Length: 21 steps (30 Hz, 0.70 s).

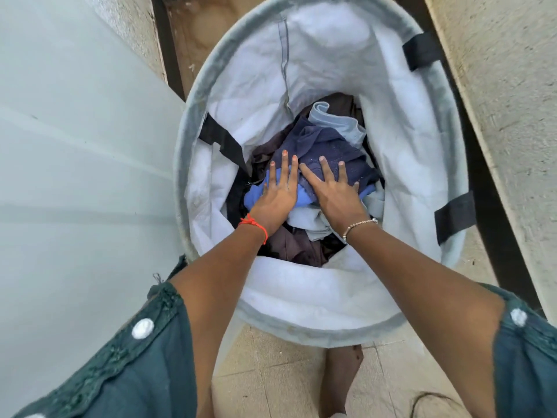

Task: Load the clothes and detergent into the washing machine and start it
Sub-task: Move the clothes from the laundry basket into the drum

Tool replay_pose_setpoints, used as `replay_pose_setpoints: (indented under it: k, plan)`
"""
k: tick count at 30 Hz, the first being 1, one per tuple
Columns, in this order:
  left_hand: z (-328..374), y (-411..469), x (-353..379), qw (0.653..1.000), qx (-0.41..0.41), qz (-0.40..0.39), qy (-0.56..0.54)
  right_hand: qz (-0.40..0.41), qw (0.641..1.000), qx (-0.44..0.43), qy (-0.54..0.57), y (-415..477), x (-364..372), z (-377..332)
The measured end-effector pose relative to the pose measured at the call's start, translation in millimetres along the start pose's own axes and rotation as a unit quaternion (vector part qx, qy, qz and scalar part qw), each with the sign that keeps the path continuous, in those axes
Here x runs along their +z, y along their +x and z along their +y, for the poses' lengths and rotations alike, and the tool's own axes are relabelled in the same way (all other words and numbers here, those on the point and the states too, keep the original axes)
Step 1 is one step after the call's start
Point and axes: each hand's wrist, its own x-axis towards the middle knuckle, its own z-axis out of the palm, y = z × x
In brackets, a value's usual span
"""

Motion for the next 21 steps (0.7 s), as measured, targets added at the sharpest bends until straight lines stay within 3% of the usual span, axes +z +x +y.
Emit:
replay_pose_setpoints:
  k: [3, 6, 11, 15, 18, 21]
  plan:
    - [11, -16, -28, 0.998, -0.008, 0.008, 0.066, 0.043, 0.999, 0.014, 0.018, -16, -16, -6]
    - [20, -32, -65, 0.988, -0.009, 0.082, 0.132, 0.107, 0.993, 0.029, 0.042, -36, -42, -11]
    - [32, -62, -152, 0.985, 0.005, 0.16, 0.066, 0.218, 0.969, 0.064, 0.099, -87, -113, -28]
    - [41, -100, -258, 0.95, 0.024, 0.307, 0.044, 0.319, 0.936, 0.071, 0.131, -137, -194, -48]
    - [43, -143, -343, 0.933, 0.045, 0.352, 0.057, 0.409, 0.905, 0.042, 0.11, -183, -271, -71]
    - [37, -189, -418, 0.911, 0.066, 0.393, 0.109, 0.414, 0.901, 0.058, 0.117, -230, -339, -103]
